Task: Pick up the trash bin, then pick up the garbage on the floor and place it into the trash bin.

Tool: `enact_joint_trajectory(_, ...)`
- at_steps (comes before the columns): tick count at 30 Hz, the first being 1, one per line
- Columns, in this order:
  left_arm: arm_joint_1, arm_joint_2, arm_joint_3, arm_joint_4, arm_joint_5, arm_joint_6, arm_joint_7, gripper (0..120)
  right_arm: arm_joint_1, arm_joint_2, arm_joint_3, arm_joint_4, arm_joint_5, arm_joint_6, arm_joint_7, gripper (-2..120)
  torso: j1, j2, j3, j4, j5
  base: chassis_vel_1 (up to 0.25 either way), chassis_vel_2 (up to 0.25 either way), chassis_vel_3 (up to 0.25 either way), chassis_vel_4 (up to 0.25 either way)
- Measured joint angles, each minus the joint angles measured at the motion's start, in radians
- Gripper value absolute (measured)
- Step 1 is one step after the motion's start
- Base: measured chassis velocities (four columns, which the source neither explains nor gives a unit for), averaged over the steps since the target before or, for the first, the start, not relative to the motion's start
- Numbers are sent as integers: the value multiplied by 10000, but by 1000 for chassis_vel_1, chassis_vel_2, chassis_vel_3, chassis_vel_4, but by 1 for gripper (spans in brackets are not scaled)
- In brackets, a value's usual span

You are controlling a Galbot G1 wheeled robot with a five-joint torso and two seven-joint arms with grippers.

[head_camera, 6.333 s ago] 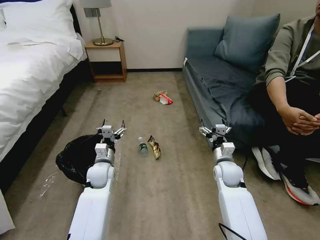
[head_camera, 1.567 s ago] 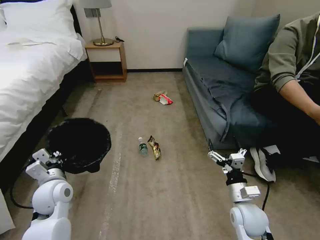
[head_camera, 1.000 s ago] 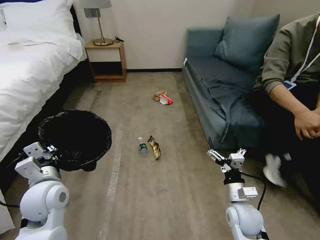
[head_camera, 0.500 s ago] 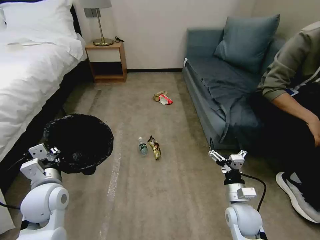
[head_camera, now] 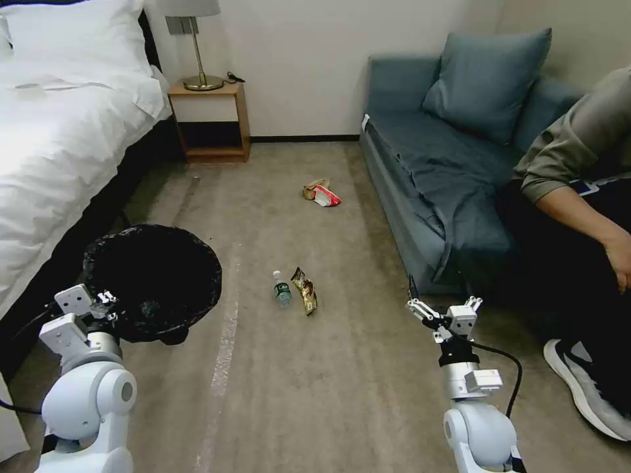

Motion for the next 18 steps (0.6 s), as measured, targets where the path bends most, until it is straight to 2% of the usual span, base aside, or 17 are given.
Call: enact_joint_trajectory(18, -36, -25, 31, -74, 62, 0, -28, 4, -61, -29, 32, 32, 22, -9, -7, 100, 1, 0, 0, 0, 0, -97, 102, 98, -92)
